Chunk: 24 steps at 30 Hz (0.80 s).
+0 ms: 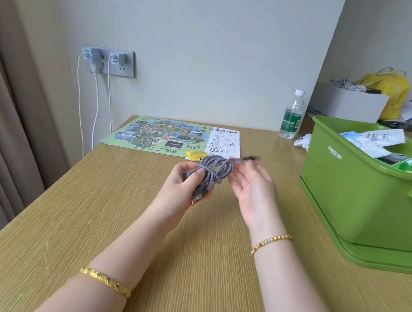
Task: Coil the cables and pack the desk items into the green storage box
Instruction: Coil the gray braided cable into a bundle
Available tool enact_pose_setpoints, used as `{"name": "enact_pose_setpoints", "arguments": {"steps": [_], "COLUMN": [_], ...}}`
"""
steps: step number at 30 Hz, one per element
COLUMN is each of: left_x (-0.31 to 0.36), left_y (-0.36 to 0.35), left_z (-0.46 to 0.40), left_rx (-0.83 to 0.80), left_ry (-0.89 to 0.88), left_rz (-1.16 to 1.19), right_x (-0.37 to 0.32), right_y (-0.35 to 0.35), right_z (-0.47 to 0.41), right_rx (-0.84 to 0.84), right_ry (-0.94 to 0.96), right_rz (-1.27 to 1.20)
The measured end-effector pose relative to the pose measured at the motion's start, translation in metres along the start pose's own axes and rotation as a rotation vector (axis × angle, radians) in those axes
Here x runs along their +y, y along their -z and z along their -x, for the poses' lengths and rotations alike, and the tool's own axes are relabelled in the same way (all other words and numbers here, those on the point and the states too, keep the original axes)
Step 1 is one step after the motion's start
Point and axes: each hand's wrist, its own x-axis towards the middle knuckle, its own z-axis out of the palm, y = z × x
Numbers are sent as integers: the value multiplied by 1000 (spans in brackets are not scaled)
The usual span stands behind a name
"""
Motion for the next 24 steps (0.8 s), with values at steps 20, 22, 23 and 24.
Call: {"name": "enact_pose_setpoints", "arguments": {"steps": [20,22,23,24], "left_x": [74,77,77,76], "left_y": [-164,-190,-202,-212], "left_z": [-22,-21,-21,-22], "left_rx": [-418,-400,-392,-388], "left_ry": [-232,-245,-252,-259], "left_rz": [-275,-366,-443,-530], "right_x": [-167,-197,-207,-214], "right_y": [25,42,51,61], "right_z": [9,4,3,1], "right_rx": [164,294,342,367], "right_ry": [486,518,499,454], "right_rz": [829,1141,1279,1394]}}
